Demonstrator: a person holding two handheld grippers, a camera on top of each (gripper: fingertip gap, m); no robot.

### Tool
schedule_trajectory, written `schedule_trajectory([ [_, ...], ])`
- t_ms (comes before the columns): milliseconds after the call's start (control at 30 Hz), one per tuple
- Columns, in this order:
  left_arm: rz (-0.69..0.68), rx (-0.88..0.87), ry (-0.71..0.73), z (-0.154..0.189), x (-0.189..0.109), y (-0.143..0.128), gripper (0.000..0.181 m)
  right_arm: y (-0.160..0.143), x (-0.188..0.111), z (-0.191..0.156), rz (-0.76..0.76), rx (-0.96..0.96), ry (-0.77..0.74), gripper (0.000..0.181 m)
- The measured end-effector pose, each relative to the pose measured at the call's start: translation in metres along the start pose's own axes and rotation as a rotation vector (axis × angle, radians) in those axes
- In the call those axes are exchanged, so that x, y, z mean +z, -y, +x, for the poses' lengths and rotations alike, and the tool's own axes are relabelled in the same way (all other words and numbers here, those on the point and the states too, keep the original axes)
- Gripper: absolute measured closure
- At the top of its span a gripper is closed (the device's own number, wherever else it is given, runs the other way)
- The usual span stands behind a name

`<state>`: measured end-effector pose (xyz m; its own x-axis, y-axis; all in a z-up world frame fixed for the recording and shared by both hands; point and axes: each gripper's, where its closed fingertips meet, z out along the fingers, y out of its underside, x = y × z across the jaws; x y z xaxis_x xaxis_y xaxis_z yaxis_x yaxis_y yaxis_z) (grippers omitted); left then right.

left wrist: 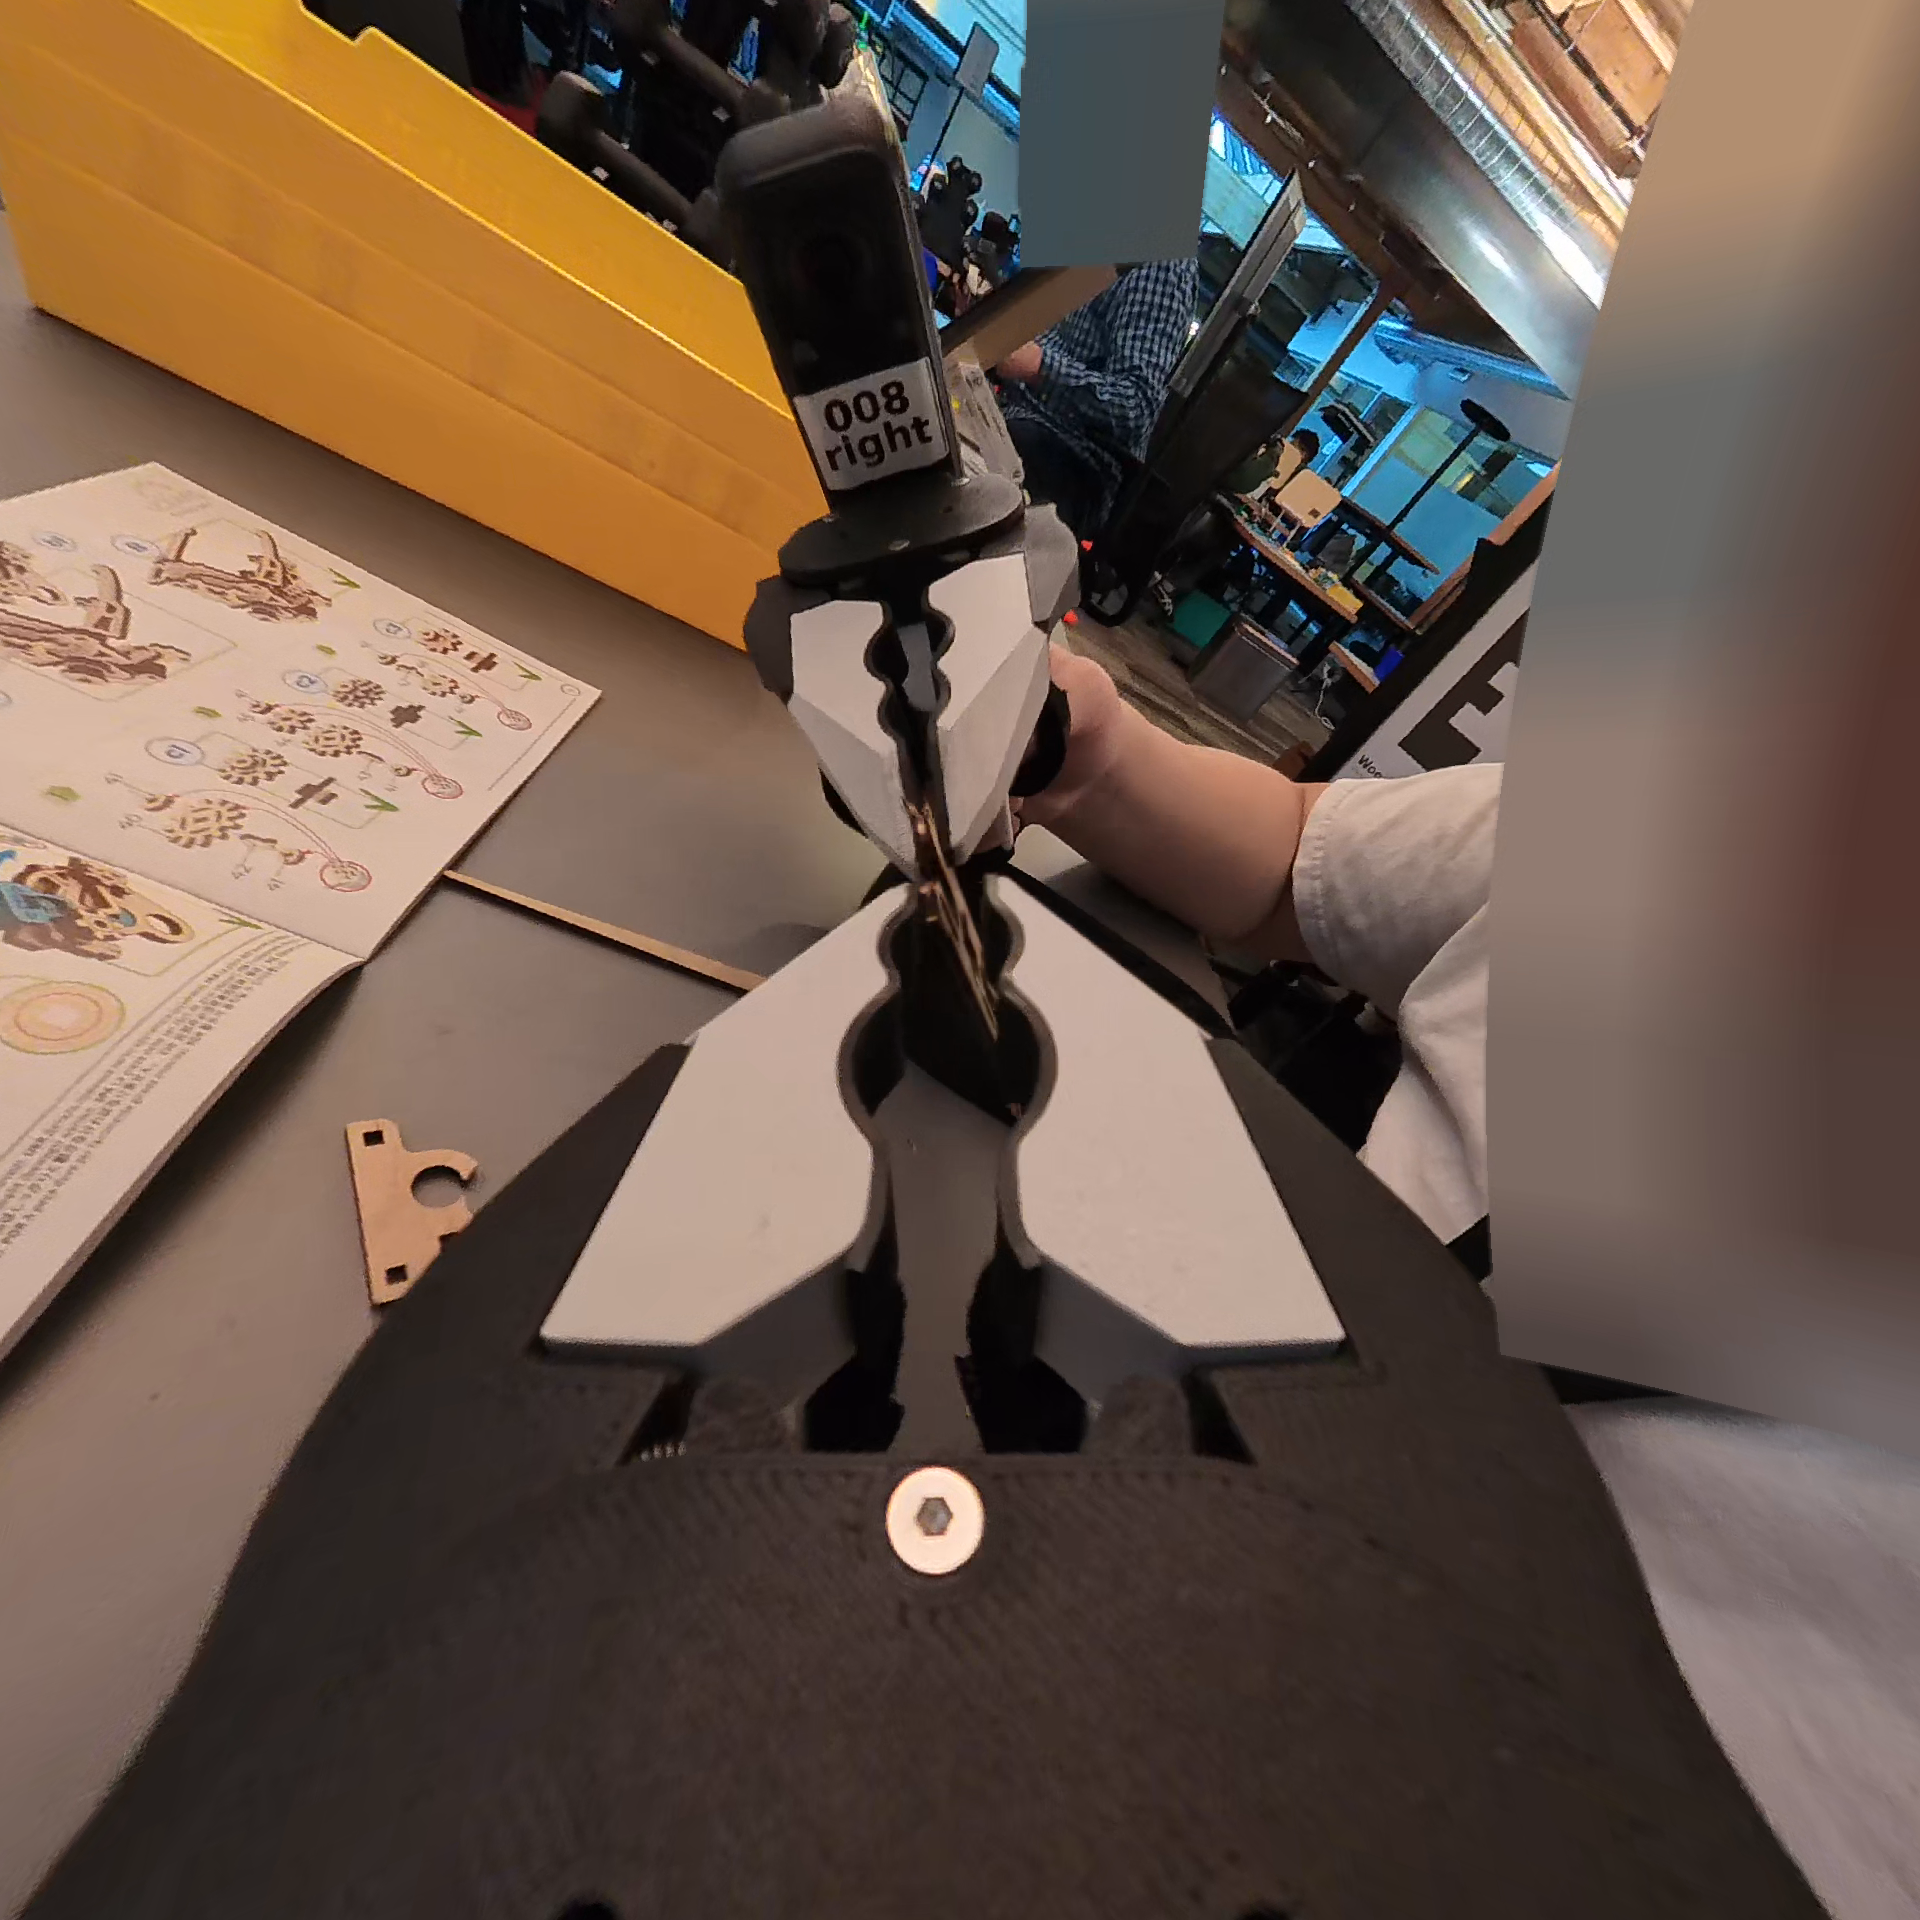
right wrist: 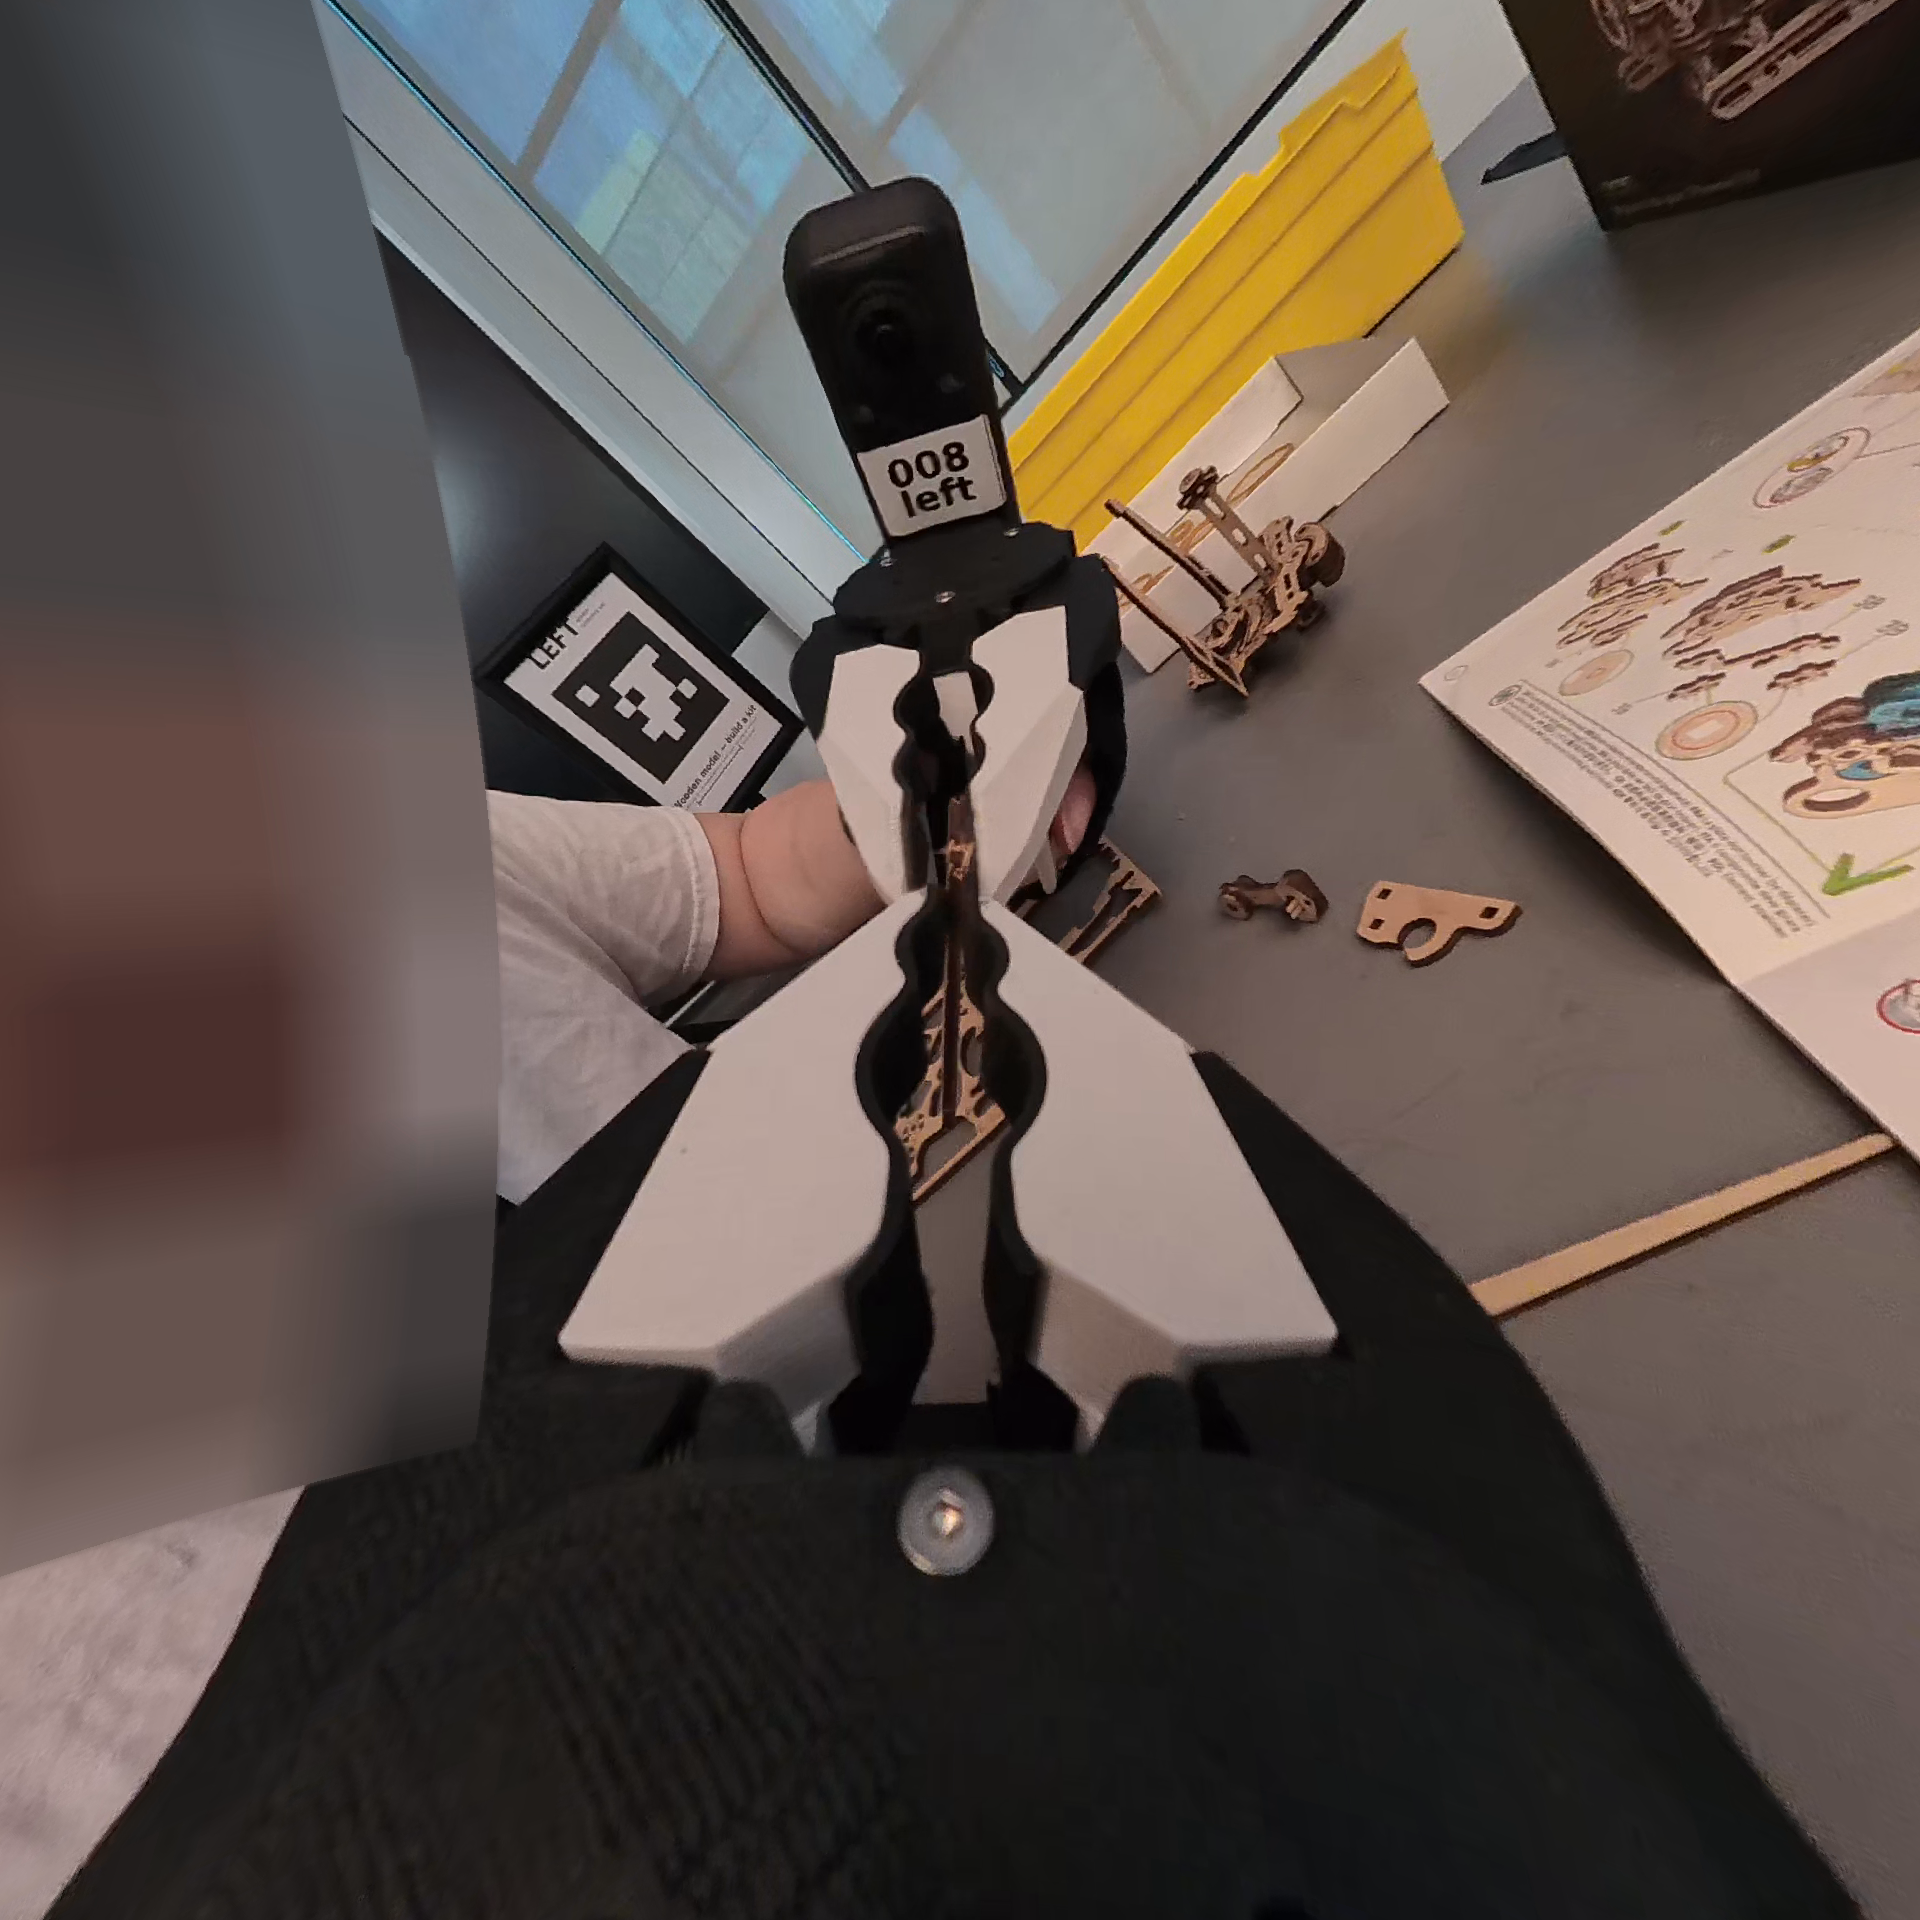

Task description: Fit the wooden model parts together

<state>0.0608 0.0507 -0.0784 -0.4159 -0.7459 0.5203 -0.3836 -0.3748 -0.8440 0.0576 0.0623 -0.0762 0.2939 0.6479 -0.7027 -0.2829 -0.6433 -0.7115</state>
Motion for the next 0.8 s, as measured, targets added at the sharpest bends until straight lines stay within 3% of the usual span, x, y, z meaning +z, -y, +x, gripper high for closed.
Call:
schedule_trajectory([
  [567, -0.049, -0.135, -0.005, -0.009, -0.001, -0.009, 0.181, -0.007, 0.004, 0.01, -0.012, 0.042, -0.021, 0.181],
  [800, -0.023, -0.25, -0.101, -0.002, -0.003, -0.006, 0.181, -0.005, 0.005, 0.003, 0.042, 0.256, 0.148, 0.171],
])
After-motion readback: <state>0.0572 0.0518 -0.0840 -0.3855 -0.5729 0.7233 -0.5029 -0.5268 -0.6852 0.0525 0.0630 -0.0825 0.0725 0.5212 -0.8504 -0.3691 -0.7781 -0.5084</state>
